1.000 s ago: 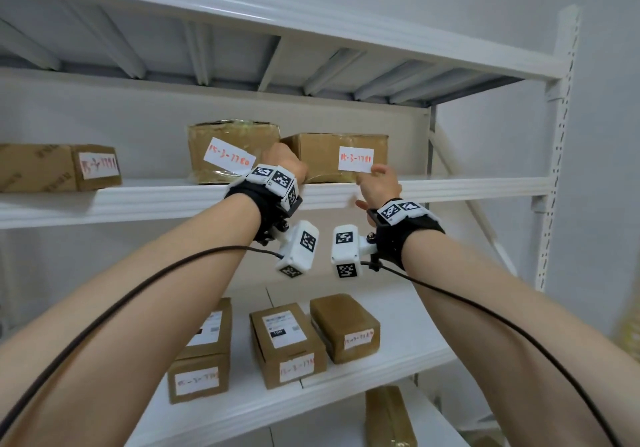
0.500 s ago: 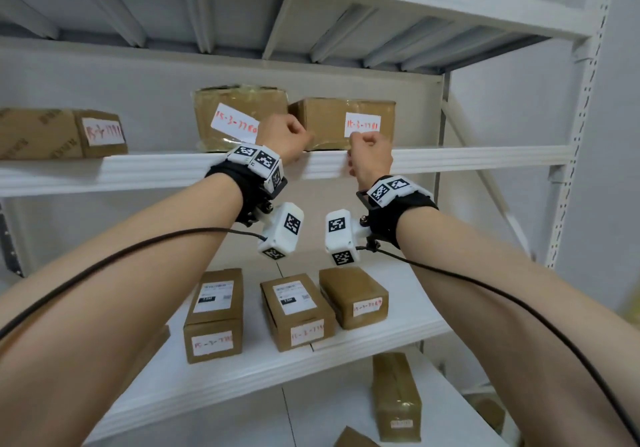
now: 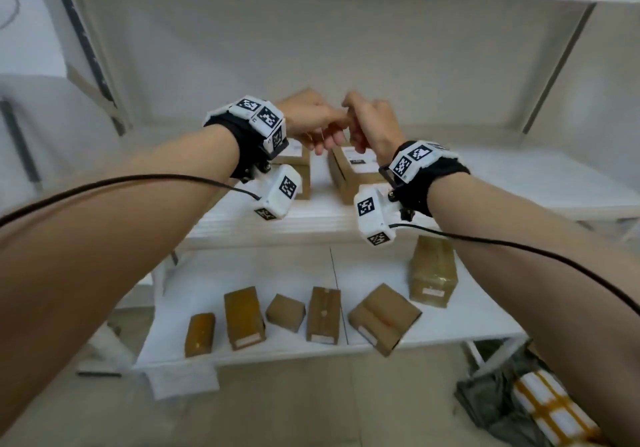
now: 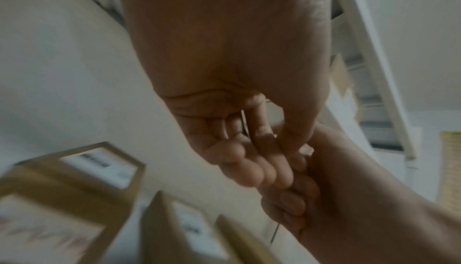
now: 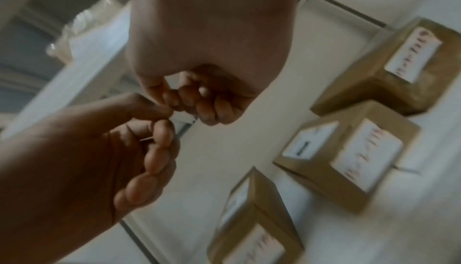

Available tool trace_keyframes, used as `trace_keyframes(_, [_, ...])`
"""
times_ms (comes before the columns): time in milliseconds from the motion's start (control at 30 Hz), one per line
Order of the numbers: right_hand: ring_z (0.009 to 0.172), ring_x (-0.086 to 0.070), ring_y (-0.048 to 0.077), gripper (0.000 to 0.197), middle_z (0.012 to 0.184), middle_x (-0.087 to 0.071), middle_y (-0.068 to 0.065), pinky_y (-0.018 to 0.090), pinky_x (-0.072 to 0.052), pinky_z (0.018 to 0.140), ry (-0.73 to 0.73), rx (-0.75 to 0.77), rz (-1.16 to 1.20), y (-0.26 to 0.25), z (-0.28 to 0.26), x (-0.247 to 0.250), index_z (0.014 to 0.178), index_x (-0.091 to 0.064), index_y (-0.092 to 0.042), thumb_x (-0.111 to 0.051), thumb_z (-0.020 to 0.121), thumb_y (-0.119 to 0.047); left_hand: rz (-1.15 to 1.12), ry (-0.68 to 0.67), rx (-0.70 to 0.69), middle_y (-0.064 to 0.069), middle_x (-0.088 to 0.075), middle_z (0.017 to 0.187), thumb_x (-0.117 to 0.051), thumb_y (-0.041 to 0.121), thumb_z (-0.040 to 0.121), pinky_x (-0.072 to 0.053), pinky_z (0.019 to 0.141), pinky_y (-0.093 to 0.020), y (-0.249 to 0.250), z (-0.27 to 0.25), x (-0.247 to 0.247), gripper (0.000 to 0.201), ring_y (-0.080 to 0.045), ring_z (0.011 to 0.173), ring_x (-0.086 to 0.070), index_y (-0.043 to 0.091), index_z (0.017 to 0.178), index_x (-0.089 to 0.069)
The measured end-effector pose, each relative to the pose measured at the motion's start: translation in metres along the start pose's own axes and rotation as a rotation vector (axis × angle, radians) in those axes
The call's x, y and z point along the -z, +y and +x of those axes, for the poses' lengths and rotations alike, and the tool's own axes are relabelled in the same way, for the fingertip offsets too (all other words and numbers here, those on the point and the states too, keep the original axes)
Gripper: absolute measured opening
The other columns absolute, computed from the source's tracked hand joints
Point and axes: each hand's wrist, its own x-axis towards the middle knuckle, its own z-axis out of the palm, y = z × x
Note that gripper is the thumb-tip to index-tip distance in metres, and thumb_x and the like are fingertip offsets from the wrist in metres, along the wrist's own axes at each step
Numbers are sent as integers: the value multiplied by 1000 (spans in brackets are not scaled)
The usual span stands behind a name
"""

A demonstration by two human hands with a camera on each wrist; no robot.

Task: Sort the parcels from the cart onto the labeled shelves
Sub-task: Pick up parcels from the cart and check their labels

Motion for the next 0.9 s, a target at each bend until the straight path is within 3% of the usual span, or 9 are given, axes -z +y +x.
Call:
trace_keyframes(167, [32, -41, 20, 48, 39, -42, 7, 25, -35, 43, -281, -132, -88, 68, -29, -56, 45, -47, -11, -55, 92, -22, 36, -122, 240, -5, -68, 68, -54, 20, 92, -46, 53, -22, -92, -29, -20, 25, -18, 56, -61, 4, 84, -73])
trace_keyframes(367, [42, -51, 23, 43, 47, -49, 13, 27, -42, 49, -554, -317, -138, 140, -70, -130, 52, -55, -7, -56, 92, -24, -34, -198, 490, -4, -67, 69, -58, 19, 88, -49, 57, -22, -198, -77, -40, 22, -17, 58, -63, 7, 78, -73])
trace_keyframes(500, [48, -51, 21, 37, 53, -56, 9, 27, -42, 51, -588, -419, -141, 184, -102, -180, 61, -64, -7, -56, 93, -25, -67, -265, 584, -1, -60, 67, -61, 14, 84, -44, 56, -22, -263, -112, -51, 15, -14, 57, -55, 12, 82, -76])
trace_keyframes(667, [51, -50, 18, 29, 49, -55, 0, 28, -42, 56, -580, -560, -155, 255, -154, -253, 65, -63, -12, -55, 91, -23, -102, -356, 743, -6, -54, 67, -68, 15, 74, -38, 52, -23, -363, -172, -69, 31, -18, 58, -46, -4, 98, -74])
trace_keyframes(767, [52, -47, 15, 24, 56, -50, 2, 26, -39, 55, -622, -651, -165, 297, -194, -295, 74, -59, -15, -52, 94, -24, -119, -390, 854, -1, -49, 57, -64, 8, 82, -33, 48, -22, -423, -216, -79, 13, -16, 50, -40, 4, 79, -76])
trace_keyframes(833, [52, -45, 15, 24, 57, -47, 2, 25, -37, 55, -647, -712, -187, 323, -221, -318, 79, -58, -15, -50, 97, -28, -104, -373, 923, 1, -46, 50, -63, 7, 85, -33, 47, -22, -464, -246, -87, 41, -16, 46, -38, 17, 46, -70])
trace_keyframes(900, [51, -46, 15, 21, 57, -49, 1, 25, -37, 54, -646, -770, -211, 351, -248, -340, 83, -61, -13, -51, 96, -26, -119, -347, 996, 2, -41, 45, -66, 8, 85, -33, 48, -23, -506, -281, -96, 54, -16, 45, -35, 18, 33, -58])
